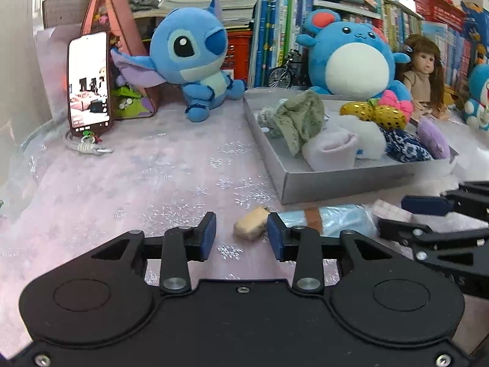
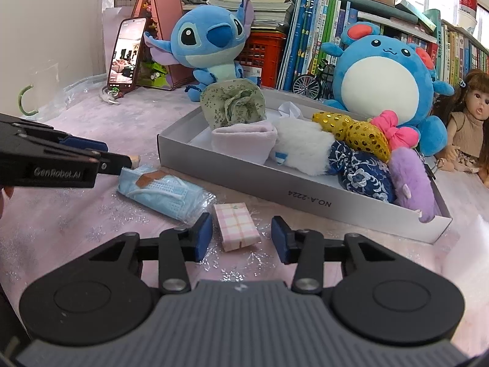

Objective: Organize soft objects
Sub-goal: 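Close the left gripper on the beige block while the right closes on the pink plaid box, then carry the beige block over the white box with the left gripper while the right carries the plaid box there, then open the left gripper to drop the beige block in while the right releases the plaid box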

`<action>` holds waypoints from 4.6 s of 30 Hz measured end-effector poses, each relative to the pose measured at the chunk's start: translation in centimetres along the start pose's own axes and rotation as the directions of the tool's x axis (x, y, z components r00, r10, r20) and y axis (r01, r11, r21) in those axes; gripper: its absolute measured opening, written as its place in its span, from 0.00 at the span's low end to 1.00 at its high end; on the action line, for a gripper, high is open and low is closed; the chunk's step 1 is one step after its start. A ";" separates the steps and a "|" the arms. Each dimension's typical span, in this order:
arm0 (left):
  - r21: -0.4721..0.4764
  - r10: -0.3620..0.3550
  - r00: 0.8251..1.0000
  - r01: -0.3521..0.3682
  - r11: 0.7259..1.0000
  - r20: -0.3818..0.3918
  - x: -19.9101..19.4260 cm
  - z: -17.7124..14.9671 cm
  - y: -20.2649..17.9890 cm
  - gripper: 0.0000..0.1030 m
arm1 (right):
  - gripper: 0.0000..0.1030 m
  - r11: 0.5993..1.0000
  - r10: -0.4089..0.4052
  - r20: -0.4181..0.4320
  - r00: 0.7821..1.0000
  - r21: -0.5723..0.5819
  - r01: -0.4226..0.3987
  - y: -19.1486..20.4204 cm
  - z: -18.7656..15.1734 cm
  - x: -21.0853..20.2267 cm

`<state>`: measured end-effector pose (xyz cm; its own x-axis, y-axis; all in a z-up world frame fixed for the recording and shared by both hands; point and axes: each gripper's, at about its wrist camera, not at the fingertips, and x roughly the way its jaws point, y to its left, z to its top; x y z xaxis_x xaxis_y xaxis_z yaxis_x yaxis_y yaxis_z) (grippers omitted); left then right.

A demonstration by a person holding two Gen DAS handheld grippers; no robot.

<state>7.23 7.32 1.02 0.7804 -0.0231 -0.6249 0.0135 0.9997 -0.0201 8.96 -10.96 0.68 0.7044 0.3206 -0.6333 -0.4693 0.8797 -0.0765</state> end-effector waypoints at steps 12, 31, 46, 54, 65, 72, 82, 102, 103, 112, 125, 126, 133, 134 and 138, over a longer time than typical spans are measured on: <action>0.046 -0.009 1.000 0.009 0.999 -0.015 1.6 0.2 -1.1 0.37 | 0.48 1.000 -0.009 0.008 1.000 0.022 0.009 -0.4 -0.1 0.1; 0.008 -0.040 0.999 0.040 0.999 -0.031 0.2 -0.5 -0.9 0.28 | 0.36 0.999 0.001 0.004 1.000 0.045 -0.001 -0.5 0.0 0.2; -0.017 -0.046 0.999 0.046 0.999 0.015 -1.2 0.7 -1.1 0.27 | 0.33 0.999 -0.047 0.055 0.997 0.022 0.046 -0.5 0.3 -1.4; -0.012 -0.072 0.997 0.072 0.997 0.041 -1.8 1.7 -1.7 0.27 | 0.33 0.998 -0.054 0.081 0.995 0.025 0.052 -0.5 0.5 -2.3; 0.012 -0.107 0.992 0.107 0.994 0.068 -1.2 3.9 -3.3 0.27 | 0.33 0.993 -0.112 0.137 0.984 0.041 0.107 -1.5 1.9 -3.7; 0.011 -0.130 0.990 0.129 0.992 0.061 0.4 5.2 -4.4 0.27 | 0.33 0.986 -0.158 0.136 0.978 0.077 0.149 -2.9 2.7 -3.2; 0.040 -0.124 0.992 0.122 0.992 0.033 2.8 6.0 -5.9 0.27 | 0.33 0.983 -0.161 0.096 0.982 0.104 0.151 -4.6 3.6 -1.3; 0.004 -0.128 0.991 0.128 0.992 -0.030 5.7 7.7 -5.2 0.27 | 0.33 0.988 0.039 -0.070 0.997 0.153 -0.028 -7.9 6.1 2.3; -0.003 -0.131 0.991 0.131 0.991 -0.034 5.8 7.7 -5.1 0.27 | 0.33 0.985 0.049 -0.080 0.996 0.168 -0.035 -8.3 6.2 2.6; -0.016 -0.116 0.992 0.115 0.993 -0.051 7.7 8.4 -5.5 0.27 | 0.32 0.970 0.073 -0.110 0.991 0.237 -0.045 -10.0 6.9 4.6; -0.032 -0.111 0.992 0.109 0.994 -0.062 10.1 9.6 -5.6 0.27 | 0.29 0.960 0.089 -0.114 0.989 0.276 -0.055 -10.3 7.6 6.5; -0.024 -0.110 0.992 0.108 0.994 -0.060 10.0 9.5 -5.7 0.27 | 0.29 0.965 0.086 -0.119 0.989 0.258 -0.053 -10.0 7.4 6.5; -0.003 -0.101 0.993 0.101 0.995 -0.054 9.1 9.1 -5.9 0.27 | 0.31 0.975 0.063 -0.128 0.990 0.219 -0.034 -9.2 6.6 6.4; -0.001 -0.100 0.994 0.100 0.995 -0.053 8.9 9.1 -5.9 0.27 | 0.32 0.974 0.062 -0.123 0.991 0.224 -0.033 -9.3 6.6 6.2; 0.008 -0.088 0.995 0.088 0.996 -0.045 8.5 9.0 -5.9 0.40 | 0.36 0.971 0.060 -0.110 0.992 0.235 -0.033 -9.6 6.6 5.7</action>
<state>19.45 1.28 2.87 0.7476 -0.1109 -0.6549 0.0874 0.9938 -0.0685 20.99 -15.29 2.85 0.6120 0.3328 -0.7175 -0.3543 0.9264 0.1275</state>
